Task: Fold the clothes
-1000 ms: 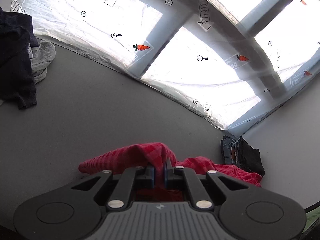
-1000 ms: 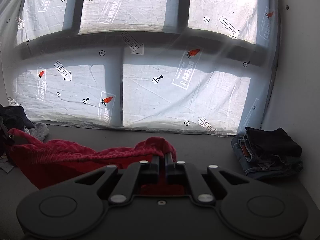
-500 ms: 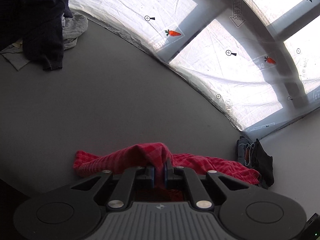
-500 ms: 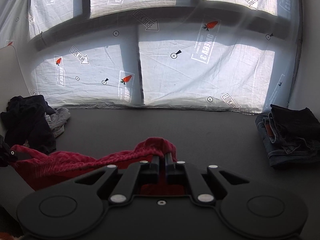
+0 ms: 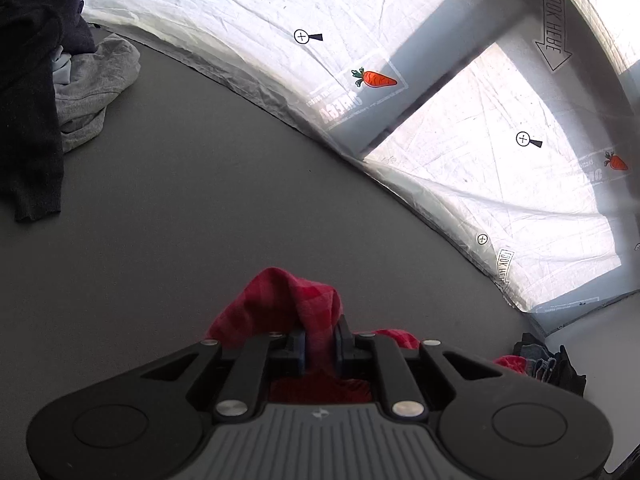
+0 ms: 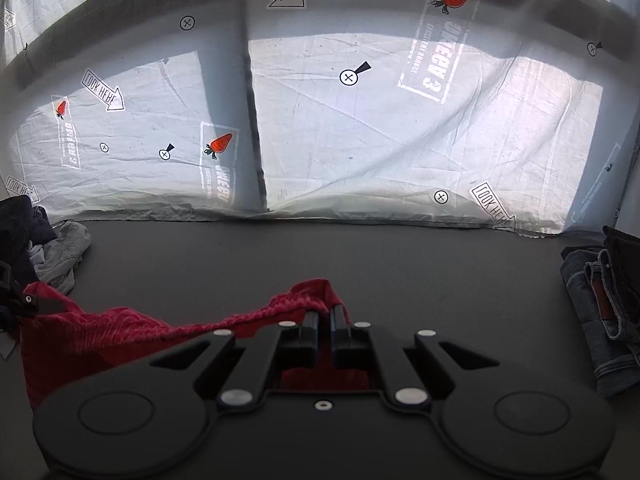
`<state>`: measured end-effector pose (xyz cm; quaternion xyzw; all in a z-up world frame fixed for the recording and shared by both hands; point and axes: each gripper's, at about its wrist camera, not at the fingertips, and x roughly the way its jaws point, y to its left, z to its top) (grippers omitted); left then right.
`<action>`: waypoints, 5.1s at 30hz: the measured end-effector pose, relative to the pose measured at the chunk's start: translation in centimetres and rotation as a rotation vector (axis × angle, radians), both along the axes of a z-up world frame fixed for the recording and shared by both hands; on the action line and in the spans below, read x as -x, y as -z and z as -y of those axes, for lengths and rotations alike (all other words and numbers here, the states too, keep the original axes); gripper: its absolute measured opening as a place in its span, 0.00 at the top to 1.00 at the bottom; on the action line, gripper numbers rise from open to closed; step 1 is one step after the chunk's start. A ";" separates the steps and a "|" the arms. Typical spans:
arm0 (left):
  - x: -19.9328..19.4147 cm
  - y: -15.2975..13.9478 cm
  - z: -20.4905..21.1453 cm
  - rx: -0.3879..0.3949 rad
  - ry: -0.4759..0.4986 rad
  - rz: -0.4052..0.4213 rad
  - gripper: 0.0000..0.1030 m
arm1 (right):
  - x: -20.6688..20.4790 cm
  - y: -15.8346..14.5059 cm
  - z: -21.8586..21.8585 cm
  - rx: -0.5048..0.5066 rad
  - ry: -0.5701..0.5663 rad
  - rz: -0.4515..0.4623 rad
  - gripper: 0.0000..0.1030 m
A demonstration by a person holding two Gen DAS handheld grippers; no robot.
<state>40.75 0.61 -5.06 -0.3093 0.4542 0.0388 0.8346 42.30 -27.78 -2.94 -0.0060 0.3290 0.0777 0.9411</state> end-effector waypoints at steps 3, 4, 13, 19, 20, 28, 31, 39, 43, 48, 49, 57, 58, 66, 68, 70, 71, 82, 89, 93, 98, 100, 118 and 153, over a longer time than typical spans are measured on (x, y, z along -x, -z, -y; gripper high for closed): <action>-6.4 4.0 -1.5 -0.042 -0.007 0.008 0.64 | -7.4 2.3 0.1 -0.022 0.036 0.001 0.91; -8.4 5.3 -2.1 -0.064 -0.015 -0.009 0.62 | -9.6 3.1 0.2 -0.016 0.059 -0.015 0.84; -13.5 9.9 -3.2 -0.207 0.051 -0.004 0.50 | -13.7 9.1 2.5 0.113 0.111 -0.073 0.51; -16.7 12.9 1.3 -0.224 0.205 -0.074 0.50 | -12.3 11.1 3.5 0.079 0.071 -0.114 0.49; -17.3 13.2 2.0 -0.234 0.214 -0.079 0.50 | -12.2 11.3 3.5 0.069 0.069 -0.114 0.46; -20.2 14.6 4.0 -0.319 0.215 -0.118 0.50 | -13.6 11.1 4.9 0.004 0.151 -0.071 0.46; -20.2 14.5 3.8 -0.328 0.213 -0.128 0.50 | -13.6 10.4 5.4 -0.014 0.161 -0.040 0.46; -19.9 14.3 3.3 -0.297 0.182 -0.151 0.50 | -13.1 12.0 3.9 0.014 -0.046 -0.127 0.48; -19.8 13.9 3.4 -0.297 0.191 -0.146 0.49 | -13.2 14.4 3.1 -0.001 -0.107 -0.214 0.49; -19.5 13.3 2.6 -0.246 0.174 -0.118 0.49 | -13.6 15.7 2.3 0.057 -0.139 -0.244 0.95; -19.5 13.1 2.5 -0.238 0.168 -0.111 0.49 | -13.7 15.3 2.6 0.042 -0.137 -0.226 0.97; -18.7 12.4 1.3 -0.239 0.139 -0.059 0.49 | -18.0 11.5 8.0 -0.142 0.041 -0.070 0.99; -18.6 12.5 1.2 -0.240 0.140 -0.056 0.49 | -18.9 11.8 9.0 -0.138 0.092 -0.066 0.99; -18.4 13.5 2.5 -0.287 0.265 -0.030 0.49 | -19.5 14.5 11.9 -0.033 0.261 -0.109 0.60; -18.5 13.8 3.2 -0.286 0.327 -0.011 0.49 | -18.8 15.0 12.3 -0.094 0.242 -0.143 0.59; -19.0 14.4 4.1 -0.289 0.377 0.001 0.49 | -18.6 15.7 12.3 -0.119 0.222 -0.180 0.58; -19.3 14.7 4.5 -0.291 0.397 0.013 0.49 | -18.5 16.1 12.2 -0.122 0.212 -0.201 0.59; -21.7 17.1 4.2 -0.244 0.292 0.020 1.00 | -20.8 17.1 12.3 -0.172 0.248 -0.273 0.96; -21.6 16.0 1.2 -0.153 0.171 0.019 0.91 | -21.4 16.3 11.5 -0.154 0.242 -0.290 0.86; -19.0 13.1 0.8 -0.170 0.161 0.038 0.63 | -19.5 14.5 11.9 -0.194 0.239 -0.290 0.69; -13.2 11.0 0.7 -0.270 0.152 -0.023 0.56 | -14.3 12.4 13.5 -0.216 0.229 -0.296 0.62; -10.2 10.7 0.4 -0.312 0.147 -0.054 0.52 | -11.5 12.2 14.1 -0.208 0.220 -0.306 0.58; 8.2 14.8 0.4 -0.285 -0.073 -0.159 0.35 | 6.7 17.6 20.7 -0.003 0.266 -0.376 0.44; 5.7 12.6 2.2 -0.410 -0.031 -0.077 0.99 | 4.5 15.6 22.0 -0.177 0.429 -0.323 0.98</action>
